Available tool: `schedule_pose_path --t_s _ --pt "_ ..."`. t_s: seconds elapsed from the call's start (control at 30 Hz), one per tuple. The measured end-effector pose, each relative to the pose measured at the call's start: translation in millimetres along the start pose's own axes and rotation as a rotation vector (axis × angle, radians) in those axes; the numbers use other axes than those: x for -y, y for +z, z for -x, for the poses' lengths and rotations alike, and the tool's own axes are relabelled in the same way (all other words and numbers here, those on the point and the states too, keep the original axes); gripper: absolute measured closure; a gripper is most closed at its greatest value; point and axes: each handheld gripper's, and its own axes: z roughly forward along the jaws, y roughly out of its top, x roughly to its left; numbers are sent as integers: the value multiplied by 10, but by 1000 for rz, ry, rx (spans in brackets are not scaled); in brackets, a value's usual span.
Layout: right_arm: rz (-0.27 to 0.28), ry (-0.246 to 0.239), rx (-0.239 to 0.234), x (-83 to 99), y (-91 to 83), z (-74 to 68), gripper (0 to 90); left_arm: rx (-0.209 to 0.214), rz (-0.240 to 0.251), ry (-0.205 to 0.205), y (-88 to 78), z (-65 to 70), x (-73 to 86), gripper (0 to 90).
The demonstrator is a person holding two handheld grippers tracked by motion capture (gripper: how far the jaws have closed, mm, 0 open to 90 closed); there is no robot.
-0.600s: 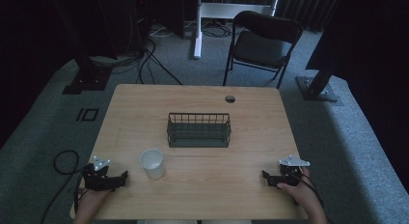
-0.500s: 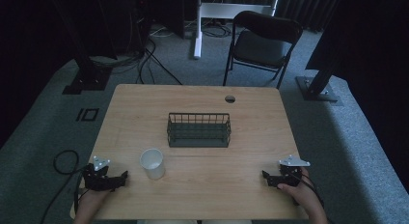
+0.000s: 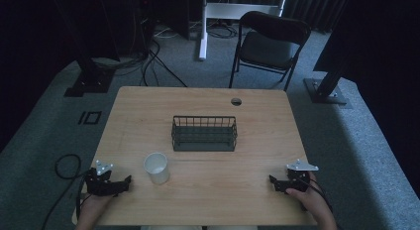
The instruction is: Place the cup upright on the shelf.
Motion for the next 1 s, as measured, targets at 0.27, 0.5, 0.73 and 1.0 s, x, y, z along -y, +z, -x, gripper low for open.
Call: schedule_pose_path --t_s 0.27,0.5,0.73,1.0 --pt "4 0 3 -1 -4 -10 124 0 0 0 0 0 -1 1" --pt "24 -3 1 -26 -2 -39 125 0 0 0 0 0 -1 1" --pt "51 -20 -9 -109 -12 -74 125 0 0 0 0 0 -1 1" --pt "58 -26 -36 -179 -6 -118 125 0 0 0 0 0 0 1"
